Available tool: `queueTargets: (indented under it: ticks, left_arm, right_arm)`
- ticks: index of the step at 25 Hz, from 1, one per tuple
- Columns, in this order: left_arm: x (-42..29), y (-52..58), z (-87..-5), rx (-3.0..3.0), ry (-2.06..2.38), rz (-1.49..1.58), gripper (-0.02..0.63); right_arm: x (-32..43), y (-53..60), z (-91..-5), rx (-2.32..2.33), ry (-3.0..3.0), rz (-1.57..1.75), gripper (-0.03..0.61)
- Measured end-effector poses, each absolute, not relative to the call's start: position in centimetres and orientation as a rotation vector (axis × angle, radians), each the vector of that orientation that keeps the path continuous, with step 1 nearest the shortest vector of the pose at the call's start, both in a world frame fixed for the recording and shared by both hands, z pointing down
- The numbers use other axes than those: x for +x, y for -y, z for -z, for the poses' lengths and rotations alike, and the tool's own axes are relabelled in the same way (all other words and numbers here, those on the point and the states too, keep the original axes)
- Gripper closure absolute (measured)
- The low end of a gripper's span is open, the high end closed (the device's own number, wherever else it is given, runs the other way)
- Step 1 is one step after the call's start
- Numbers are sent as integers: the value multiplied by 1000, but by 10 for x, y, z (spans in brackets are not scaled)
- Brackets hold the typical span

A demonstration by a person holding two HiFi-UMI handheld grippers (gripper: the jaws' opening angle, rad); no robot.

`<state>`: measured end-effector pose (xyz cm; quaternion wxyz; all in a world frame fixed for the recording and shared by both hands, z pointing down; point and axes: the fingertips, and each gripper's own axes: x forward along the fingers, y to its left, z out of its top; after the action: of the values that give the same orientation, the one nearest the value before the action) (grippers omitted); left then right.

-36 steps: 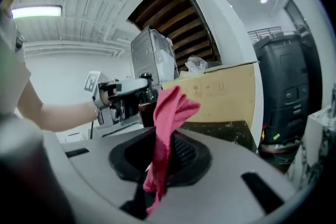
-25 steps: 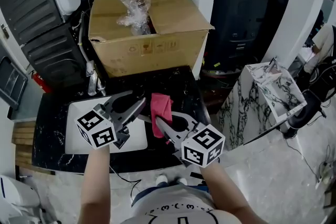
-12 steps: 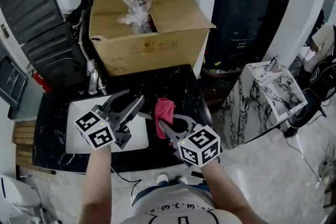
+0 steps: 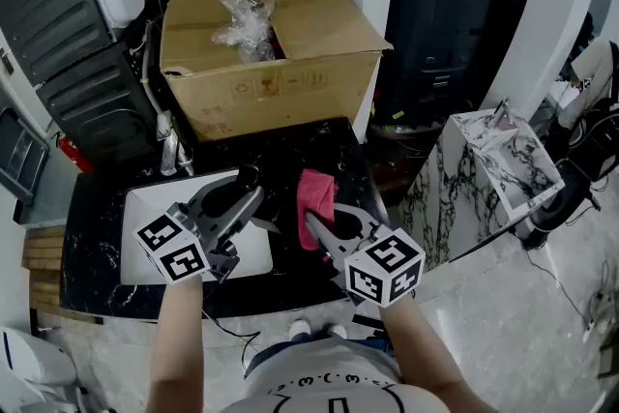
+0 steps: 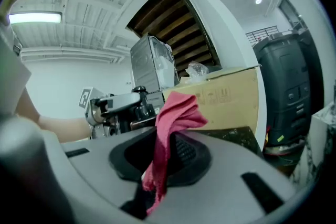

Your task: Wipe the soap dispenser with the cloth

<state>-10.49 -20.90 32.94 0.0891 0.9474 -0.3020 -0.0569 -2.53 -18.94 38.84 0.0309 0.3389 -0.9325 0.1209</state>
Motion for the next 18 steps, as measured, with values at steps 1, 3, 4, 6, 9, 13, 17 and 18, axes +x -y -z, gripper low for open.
queueTargets:
  ticks: [1, 3, 4, 6, 9, 13, 17, 18]
  left_arm:
    - [-103, 207, -330, 2825, 890, 165, 522]
    - [-100, 203, -330, 2841, 876, 152, 522]
    - [-98, 201, -331, 2846, 871, 147, 522]
    - [-95, 198, -330, 2842, 866, 157, 522]
    - [-97, 197, -327, 2825, 867, 214, 522]
    - [-101, 196, -321, 2829, 875, 263, 522]
    - [-101, 193, -320, 2846, 881, 246, 520]
    - [-100, 191, -321, 2848, 881, 243, 520]
  right_arm:
    - [-25, 190, -383, 1045, 2892, -365, 525]
    - [-29, 191, -375, 1031, 2914, -333, 525]
    - [-32, 191, -372, 1021, 2917, -315, 525]
    - [-37, 191, -371, 1012, 2917, -293, 525]
    - [-37, 194, -376, 1019, 2897, -322, 525]
    - [-33, 196, -398, 1024, 2798, -335, 525]
    - [-29, 197, -421, 1027, 2727, -383, 525]
    - [-28, 198, -427, 1032, 2702, -382, 525]
